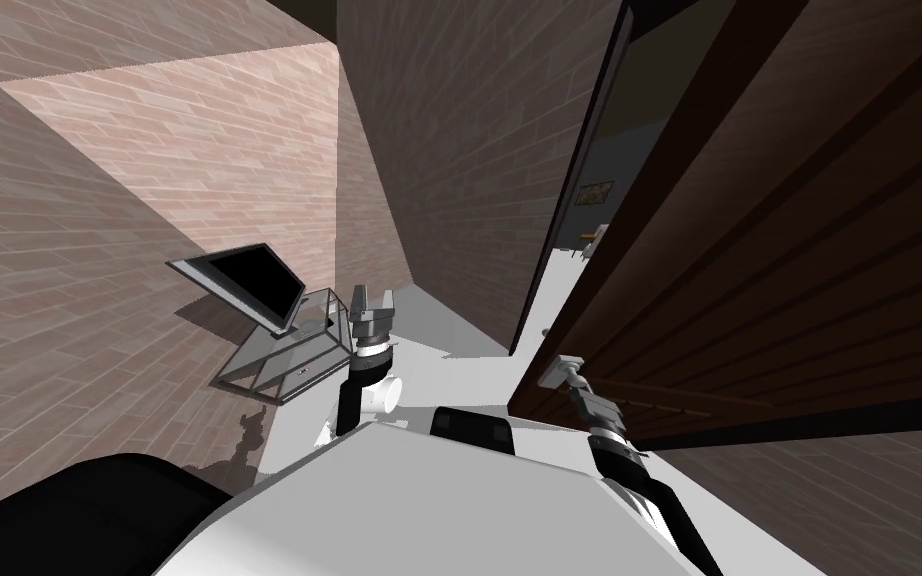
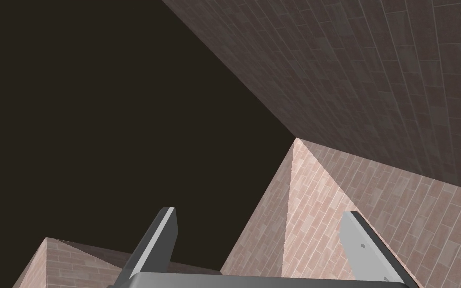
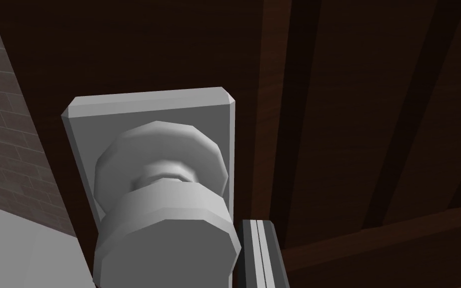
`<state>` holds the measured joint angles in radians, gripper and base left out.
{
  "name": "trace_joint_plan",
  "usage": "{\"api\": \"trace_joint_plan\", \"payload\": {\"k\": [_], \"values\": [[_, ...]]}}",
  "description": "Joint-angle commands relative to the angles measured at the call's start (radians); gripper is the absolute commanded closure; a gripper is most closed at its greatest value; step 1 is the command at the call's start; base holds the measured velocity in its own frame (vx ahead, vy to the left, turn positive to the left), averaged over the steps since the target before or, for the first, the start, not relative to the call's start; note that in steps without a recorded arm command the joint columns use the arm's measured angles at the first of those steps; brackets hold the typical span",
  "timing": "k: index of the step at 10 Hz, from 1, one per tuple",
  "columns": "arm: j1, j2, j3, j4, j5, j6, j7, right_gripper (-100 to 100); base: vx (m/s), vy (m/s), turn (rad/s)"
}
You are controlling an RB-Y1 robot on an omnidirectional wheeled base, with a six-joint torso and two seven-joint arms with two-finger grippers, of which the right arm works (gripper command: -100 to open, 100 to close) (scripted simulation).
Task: Pull the door open
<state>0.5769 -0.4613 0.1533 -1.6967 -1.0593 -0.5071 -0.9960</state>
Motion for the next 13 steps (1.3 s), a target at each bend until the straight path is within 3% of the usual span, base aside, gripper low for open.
{"api": "trace_joint_plan", "payload": {"k": [1, 4, 5, 13], "values": [[-0.004, 0.002, 0.005, -0.009, 0.003, -0.002, 0.0, 100, -0.005, -0.002, 0.003], [-0.004, 0.002, 0.005, -0.009, 0.003, -0.002, 0.0, 100, 0.0, 0.0, 0.0], [-0.013, -0.003, 0.015, 0.005, 0.012, -0.008, -0.008, -100, -0.118, -0.037, 0.132], [-0.069, -0.018, 0.078, 0.026, 0.065, -0.042, -0.041, -100, -0.184, -0.058, 0.117]]}}
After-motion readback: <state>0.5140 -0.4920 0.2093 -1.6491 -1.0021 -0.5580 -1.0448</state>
